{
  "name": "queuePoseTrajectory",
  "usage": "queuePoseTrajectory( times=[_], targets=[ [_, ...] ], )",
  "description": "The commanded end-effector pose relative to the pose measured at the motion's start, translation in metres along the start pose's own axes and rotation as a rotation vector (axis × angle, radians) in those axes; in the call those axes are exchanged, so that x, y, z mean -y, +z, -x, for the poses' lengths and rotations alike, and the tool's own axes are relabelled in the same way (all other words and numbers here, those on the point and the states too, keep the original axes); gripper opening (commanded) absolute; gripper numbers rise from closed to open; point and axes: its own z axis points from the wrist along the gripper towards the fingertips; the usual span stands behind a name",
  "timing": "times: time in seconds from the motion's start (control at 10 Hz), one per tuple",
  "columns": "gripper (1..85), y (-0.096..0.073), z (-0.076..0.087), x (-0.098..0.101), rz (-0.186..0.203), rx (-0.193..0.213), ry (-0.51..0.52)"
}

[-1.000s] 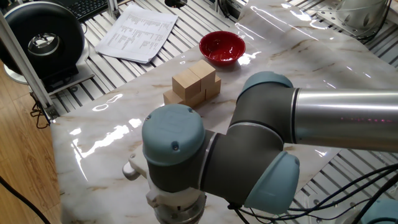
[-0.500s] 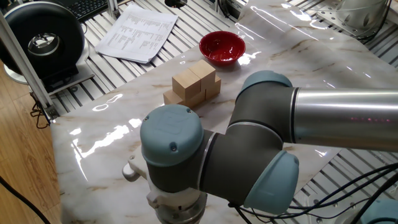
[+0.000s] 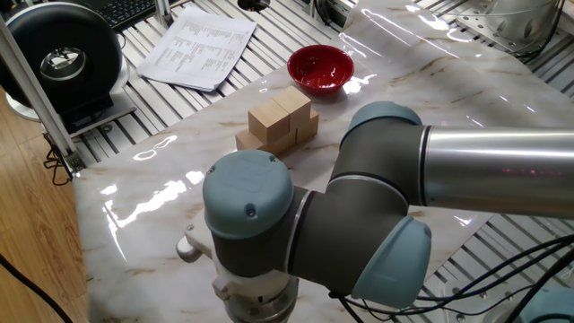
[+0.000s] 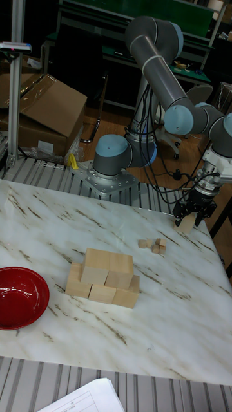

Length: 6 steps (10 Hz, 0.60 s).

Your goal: Stack the blocks into a pyramid shape

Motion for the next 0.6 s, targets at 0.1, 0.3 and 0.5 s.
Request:
queuePoseTrajectory(
  times=[0.1,0.3,0.5],
  targets=[
    [69.7,-0.001,-0.012,-0.004,0.021,-0.047,0.005],
    [69.7,0.0,-0.014,-0.003,0.017,-0.051,-0.004],
    [69.0,0.0,-0.021,-0.004,0.023,-0.077,-0.004]
  ],
)
